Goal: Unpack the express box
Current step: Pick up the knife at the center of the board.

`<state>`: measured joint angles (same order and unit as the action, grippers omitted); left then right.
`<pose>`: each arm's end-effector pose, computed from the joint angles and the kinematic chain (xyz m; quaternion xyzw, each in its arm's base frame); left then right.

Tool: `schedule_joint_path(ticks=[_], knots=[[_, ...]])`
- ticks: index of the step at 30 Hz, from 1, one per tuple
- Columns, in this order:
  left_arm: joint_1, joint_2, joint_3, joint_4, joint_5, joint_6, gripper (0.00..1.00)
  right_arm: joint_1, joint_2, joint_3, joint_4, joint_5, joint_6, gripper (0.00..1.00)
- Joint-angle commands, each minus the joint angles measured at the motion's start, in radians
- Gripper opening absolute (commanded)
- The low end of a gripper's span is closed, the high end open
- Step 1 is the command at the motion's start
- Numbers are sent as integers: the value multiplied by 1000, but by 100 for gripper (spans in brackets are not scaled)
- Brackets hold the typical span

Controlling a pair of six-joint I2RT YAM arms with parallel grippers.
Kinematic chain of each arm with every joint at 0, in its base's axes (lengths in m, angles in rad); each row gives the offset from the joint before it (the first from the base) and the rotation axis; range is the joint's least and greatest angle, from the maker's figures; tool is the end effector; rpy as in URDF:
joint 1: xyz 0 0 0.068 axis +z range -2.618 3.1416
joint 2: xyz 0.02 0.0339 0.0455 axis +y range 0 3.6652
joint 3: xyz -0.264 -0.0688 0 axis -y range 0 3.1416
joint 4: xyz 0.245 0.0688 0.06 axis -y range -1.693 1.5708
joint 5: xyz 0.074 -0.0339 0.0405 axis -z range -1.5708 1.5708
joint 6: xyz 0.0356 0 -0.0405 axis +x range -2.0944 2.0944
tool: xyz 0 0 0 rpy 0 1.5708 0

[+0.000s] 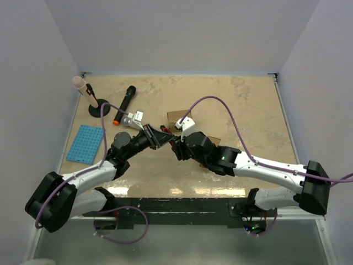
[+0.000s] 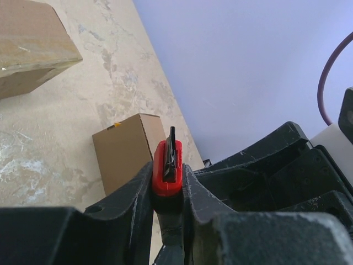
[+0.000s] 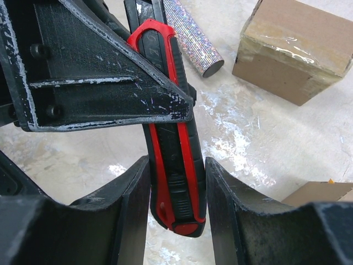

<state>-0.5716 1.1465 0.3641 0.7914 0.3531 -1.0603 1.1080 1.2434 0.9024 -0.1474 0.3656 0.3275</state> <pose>0.1908 -0.1374 0.2249 -0.0466 0.7026 -0.5940 0.3891 0.1367 0.2456 0.2878 -0.2340 0.8151 0.2158 0.4841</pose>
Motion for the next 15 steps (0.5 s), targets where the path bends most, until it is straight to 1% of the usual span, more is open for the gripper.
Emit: schedule_joint_path(ticks=[1,2,3,4,5,6,7,8,11,15], knots=[[-2,5,-14,100,20,-1,0,9,-33,15,46,-7,-8,0],[-2,4,-16,106,15,-1,0,9,-33,18,43,-7,-5,2],[-2,1,-19,112,11,-1,0,7,-32,21,42,-5,7,9],[-2,-5,-33,118,-14,2,0,7,-32,27,39,-8,15,19],[-1,-20,-39,127,-29,2,0,7,-30,29,39,-25,21,36],[-2,-28,-48,140,-45,2,0,7,-33,30,40,-27,30,46],[-2,-39,-56,138,-77,3,0,7,-38,33,39,-25,36,58],[-2,-59,-57,134,-94,8,0,7,-39,35,39,-19,44,73],[1,-103,-41,79,-155,69,0,7,-47,56,34,-24,70,85],[-1,-151,-28,37,-223,123,0,3,-50,104,16,-17,100,90]])
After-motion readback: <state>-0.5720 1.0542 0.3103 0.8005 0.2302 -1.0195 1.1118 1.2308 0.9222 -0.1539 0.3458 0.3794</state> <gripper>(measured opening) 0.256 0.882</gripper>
